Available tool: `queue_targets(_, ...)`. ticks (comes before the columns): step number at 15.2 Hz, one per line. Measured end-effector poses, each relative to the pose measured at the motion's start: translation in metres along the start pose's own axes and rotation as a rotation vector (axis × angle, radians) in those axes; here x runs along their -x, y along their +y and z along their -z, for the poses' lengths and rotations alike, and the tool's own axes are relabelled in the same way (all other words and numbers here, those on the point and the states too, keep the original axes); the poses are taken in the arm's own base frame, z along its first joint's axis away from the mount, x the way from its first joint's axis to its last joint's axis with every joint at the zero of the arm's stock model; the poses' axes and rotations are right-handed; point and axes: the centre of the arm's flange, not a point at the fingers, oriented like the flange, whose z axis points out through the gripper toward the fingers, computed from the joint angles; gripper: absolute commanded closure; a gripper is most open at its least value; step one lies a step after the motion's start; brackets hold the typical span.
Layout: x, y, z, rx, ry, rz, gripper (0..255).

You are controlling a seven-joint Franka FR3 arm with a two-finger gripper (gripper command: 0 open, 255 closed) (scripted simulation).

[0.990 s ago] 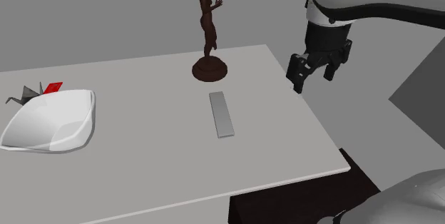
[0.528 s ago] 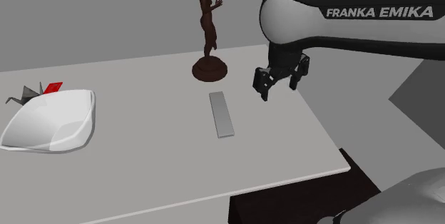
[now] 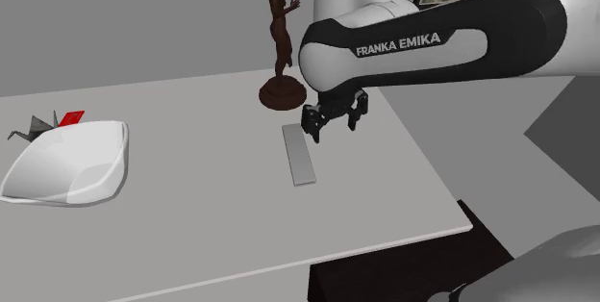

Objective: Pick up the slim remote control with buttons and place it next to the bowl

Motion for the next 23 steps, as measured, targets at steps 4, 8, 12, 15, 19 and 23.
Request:
queue_targets(4, -0.027, -0.033, -0.026, -0.012, 0.017, -0.005, 0)
queue_targets(8, -0.055, -0.06, -0.049, -0.025, 0.033, -0.01, 0)
queue_targets(12, -0.065, -0.065, -0.071, -0.028, 0.036, -0.011, 0)
queue_targets(15, -0.067, -0.067, -0.088, -0.029, 0.036, -0.011, 0)
queue_targets(19, -0.066, -0.067, -0.096, -0.029, 0.037, -0.011, 0)
queue_targets(23, -0.066, -0.067, -0.097, -0.029, 0.037, -0.011, 255)
